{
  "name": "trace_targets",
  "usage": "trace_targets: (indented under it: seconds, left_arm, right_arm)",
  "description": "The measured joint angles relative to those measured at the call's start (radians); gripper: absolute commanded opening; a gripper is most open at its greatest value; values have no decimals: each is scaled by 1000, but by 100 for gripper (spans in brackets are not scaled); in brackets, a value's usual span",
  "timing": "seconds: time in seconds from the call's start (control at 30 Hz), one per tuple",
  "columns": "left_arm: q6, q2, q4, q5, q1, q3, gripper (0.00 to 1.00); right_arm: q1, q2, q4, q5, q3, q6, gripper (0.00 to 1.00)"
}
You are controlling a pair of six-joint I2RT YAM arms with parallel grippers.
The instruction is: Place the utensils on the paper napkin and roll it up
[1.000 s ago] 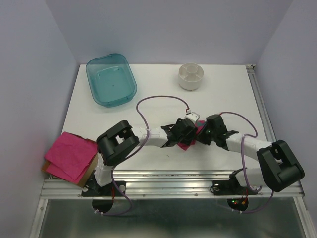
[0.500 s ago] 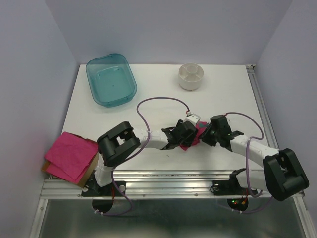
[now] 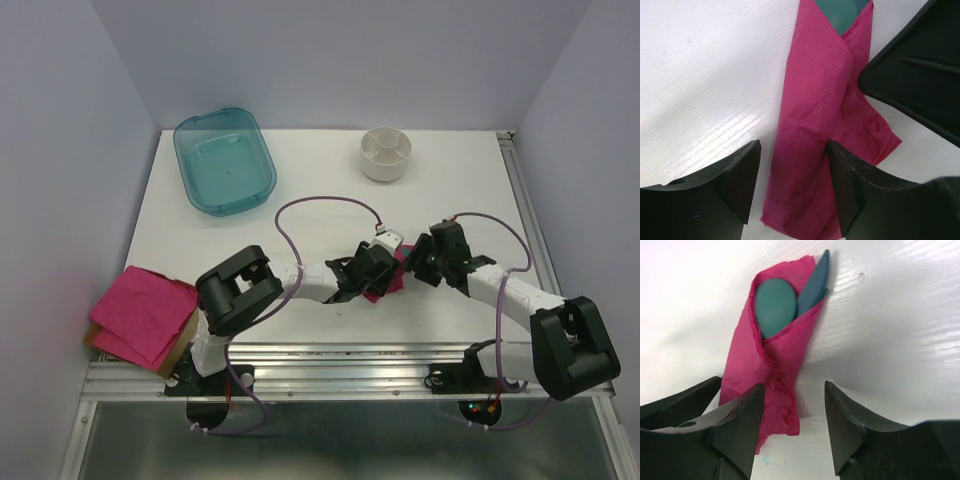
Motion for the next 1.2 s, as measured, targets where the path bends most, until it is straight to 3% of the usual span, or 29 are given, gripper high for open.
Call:
trace_targets:
  seconds: [0.37,0.93,1.2]
  left_arm:
    - [8,-3,11,1,-5,-8,66]
    - [27,-5,20,-13,-15,-15,66]
    - [29,-13,26,-5,-15,-26,66]
  right_arm:
    - [0,86,31,-50,68,-50,59]
    - [0,181,29,-30,116,-45,52]
    - [0,195,29,-18,117,-37,29]
